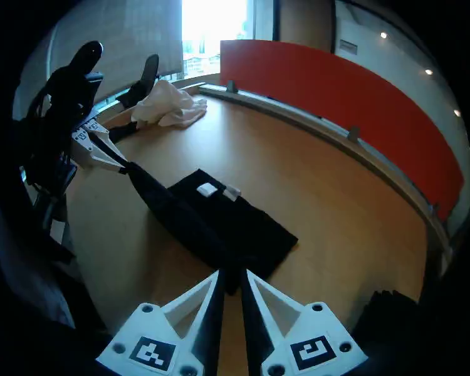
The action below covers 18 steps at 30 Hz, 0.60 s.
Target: Fold towel
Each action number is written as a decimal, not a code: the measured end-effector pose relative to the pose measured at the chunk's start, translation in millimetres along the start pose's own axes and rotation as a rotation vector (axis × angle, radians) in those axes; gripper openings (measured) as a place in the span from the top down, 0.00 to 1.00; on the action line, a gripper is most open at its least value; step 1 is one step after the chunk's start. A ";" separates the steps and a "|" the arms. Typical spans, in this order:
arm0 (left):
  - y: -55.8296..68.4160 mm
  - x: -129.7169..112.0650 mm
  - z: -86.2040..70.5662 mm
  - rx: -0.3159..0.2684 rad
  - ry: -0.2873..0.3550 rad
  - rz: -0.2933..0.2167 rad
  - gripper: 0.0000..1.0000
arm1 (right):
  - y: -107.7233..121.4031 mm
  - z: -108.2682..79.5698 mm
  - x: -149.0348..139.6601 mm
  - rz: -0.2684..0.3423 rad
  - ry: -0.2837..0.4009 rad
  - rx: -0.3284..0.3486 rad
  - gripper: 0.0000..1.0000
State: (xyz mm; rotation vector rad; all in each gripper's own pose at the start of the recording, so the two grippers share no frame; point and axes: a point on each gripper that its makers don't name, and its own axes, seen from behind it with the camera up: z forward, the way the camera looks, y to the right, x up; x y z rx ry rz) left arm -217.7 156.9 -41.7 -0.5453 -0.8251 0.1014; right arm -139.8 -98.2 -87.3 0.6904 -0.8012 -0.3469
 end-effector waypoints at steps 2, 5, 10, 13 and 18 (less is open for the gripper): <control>-4.1 3.3 7.4 0.006 -0.003 0.002 0.89 | 6.4 7.4 1.9 0.003 -0.003 -0.008 0.83; -10.6 7.7 19.1 0.016 -0.009 0.005 0.89 | 15.3 17.6 2.9 0.006 -0.012 -0.019 0.83; -20.2 14.9 36.3 0.030 -0.013 0.008 0.89 | 28.6 32.6 3.8 0.024 -0.022 -0.038 0.83; -24.2 15.7 44.6 0.034 -0.019 0.006 0.89 | 32.9 39.7 3.5 0.044 -0.024 -0.040 0.83; -27.6 13.6 53.7 0.035 -0.032 0.010 0.89 | 35.2 46.8 -1.3 0.061 -0.033 -0.035 0.83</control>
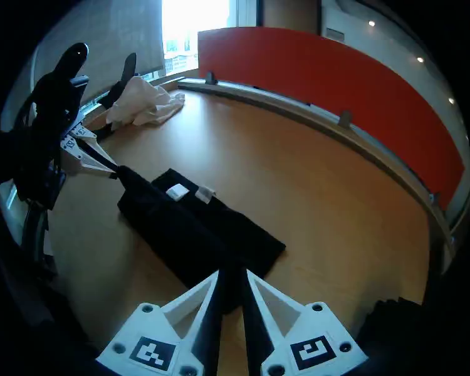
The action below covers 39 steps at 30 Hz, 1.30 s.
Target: Fold towel
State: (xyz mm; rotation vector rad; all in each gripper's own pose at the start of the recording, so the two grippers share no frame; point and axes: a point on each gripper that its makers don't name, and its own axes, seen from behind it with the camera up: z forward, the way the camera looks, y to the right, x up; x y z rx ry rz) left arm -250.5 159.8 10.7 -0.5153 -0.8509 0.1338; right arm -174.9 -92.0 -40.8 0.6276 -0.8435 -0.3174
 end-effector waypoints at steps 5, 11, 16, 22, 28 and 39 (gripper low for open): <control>-2.4 -2.9 10.8 0.000 -0.015 -0.004 0.89 | 3.0 9.0 -7.4 -0.004 -0.020 0.000 0.83; -7.0 -5.8 29.5 0.011 -0.026 -0.001 0.89 | 10.2 25.0 -13.5 0.009 -0.039 -0.009 0.83; -12.3 -5.7 43.1 0.026 -0.035 0.007 0.88 | 15.6 38.2 -16.7 0.023 -0.049 -0.018 0.82; -19.4 -2.9 55.6 0.048 -0.035 -0.002 0.75 | 24.4 51.0 -18.3 0.035 -0.053 -0.043 0.76; -29.0 -1.1 63.9 0.088 -0.035 0.005 0.60 | 35.9 60.6 -20.0 0.049 -0.059 -0.081 0.52; -46.3 1.7 69.2 0.151 -0.042 0.034 0.43 | 47.2 66.6 -16.2 0.038 -0.056 -0.117 0.38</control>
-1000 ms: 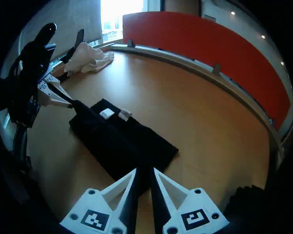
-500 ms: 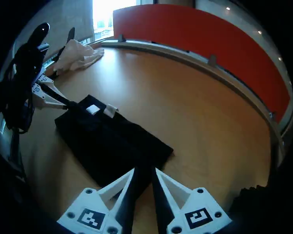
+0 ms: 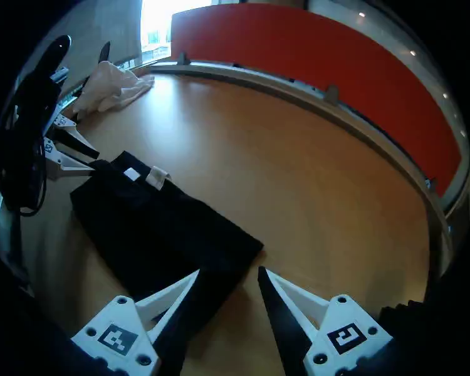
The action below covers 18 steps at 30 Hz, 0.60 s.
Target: Fold towel
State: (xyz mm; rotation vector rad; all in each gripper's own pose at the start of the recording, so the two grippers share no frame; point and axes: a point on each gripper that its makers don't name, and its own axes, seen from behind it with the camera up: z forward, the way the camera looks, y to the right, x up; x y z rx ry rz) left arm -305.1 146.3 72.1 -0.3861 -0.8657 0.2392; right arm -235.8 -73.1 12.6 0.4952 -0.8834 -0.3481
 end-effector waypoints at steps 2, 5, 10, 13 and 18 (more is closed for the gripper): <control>-4.1 2.8 -0.1 0.012 0.007 -0.001 0.38 | 3.1 0.5 3.4 0.002 0.007 -0.008 0.33; -10.9 8.3 -2.0 0.031 0.024 -0.003 0.30 | 8.0 0.8 8.1 0.007 0.015 -0.022 0.18; -19.3 13.9 -6.3 0.048 0.043 -0.017 0.07 | 11.6 -0.8 12.9 0.015 0.027 -0.033 0.00; -22.9 14.8 -9.3 0.054 0.051 -0.034 0.04 | 11.5 -2.6 13.8 0.017 0.032 -0.035 0.00; -25.2 9.4 -14.6 0.056 0.052 -0.059 0.05 | 8.0 -6.4 11.4 0.017 0.034 -0.034 0.00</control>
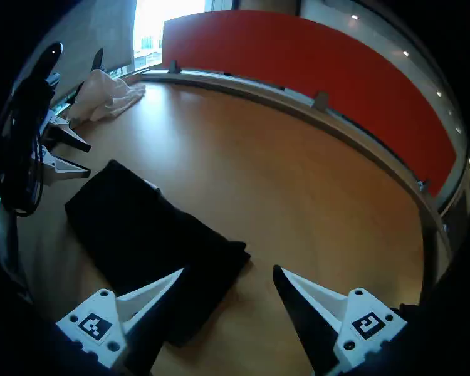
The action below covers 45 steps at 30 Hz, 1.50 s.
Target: Fold towel
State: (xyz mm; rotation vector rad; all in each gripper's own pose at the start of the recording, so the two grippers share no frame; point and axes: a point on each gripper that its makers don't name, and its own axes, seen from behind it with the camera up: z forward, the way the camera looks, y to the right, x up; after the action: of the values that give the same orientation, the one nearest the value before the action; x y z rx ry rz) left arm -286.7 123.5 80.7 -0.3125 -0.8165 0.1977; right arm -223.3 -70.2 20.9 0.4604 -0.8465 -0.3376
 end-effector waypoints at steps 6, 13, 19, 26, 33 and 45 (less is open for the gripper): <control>3.3 -15.6 -11.7 -0.005 -0.006 -0.011 0.05 | -10.7 -8.9 -9.3 -0.002 0.000 0.012 0.00; 10.9 -43.3 -25.7 -0.004 -0.025 -0.036 0.05 | -23.6 -23.9 -25.2 -0.006 -0.003 0.019 0.00; 17.4 -64.1 -38.4 0.001 -0.035 -0.064 0.05 | -31.3 -36.6 -37.8 0.005 -0.003 0.016 0.00; 21.3 -81.5 -49.1 0.012 -0.037 -0.107 0.05 | -36.2 -46.7 -47.7 0.021 0.002 0.015 0.00; 16.6 -85.5 -56.0 0.033 -0.028 -0.130 0.05 | -37.9 -48.2 -50.2 0.015 0.007 0.029 0.00; -2.4 -101.7 -80.9 0.107 -0.015 -0.207 0.05 | -43.4 -43.3 -54.9 -0.055 -0.006 0.095 0.00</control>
State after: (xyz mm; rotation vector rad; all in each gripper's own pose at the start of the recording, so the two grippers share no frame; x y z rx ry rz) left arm -294.8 75.7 -39.9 -0.1246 -0.8443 0.0494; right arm -228.1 -70.8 -61.2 0.5723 -0.8597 -0.3500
